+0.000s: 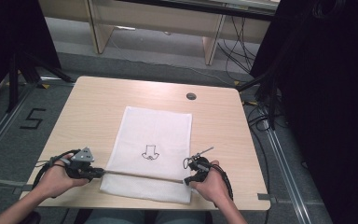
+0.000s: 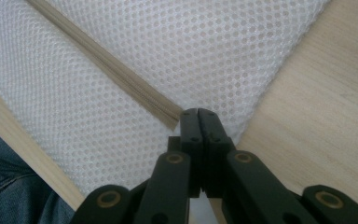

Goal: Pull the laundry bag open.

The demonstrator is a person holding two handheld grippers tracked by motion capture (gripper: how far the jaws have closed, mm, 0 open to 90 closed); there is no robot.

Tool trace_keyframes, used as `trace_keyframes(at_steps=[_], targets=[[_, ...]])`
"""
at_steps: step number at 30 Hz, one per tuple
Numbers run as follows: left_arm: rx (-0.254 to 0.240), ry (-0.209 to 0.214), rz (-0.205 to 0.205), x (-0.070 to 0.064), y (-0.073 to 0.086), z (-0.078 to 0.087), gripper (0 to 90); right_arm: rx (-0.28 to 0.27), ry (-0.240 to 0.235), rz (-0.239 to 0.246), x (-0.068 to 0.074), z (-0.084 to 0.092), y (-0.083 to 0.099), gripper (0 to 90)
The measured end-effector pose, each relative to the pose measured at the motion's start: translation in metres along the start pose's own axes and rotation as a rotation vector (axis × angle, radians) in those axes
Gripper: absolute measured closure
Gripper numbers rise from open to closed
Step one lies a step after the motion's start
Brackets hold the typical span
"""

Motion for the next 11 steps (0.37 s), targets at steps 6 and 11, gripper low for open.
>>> trace_keyframes(at_steps=[6,11], targets=[[-0.139,0.001,0.041,0.003,-0.007,0.006,62.1,-0.049,0.0,-0.019,0.004,0.01,0.0,76.0],[-0.238,-0.043,0.092,0.014,-0.012,0.007,47.9,-0.121,0.02,0.027,0.007,0.015,-0.004,65.6]])
Point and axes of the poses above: each handheld gripper's, and its own axes: z roughly backward along the jaws, y roughly out of its underside, x roughly to its left, the point moved 5 cm from there along -z, roughly forward along the jaws, and after that the axes turned 9 degrees about -z, right-handed, at the moved point
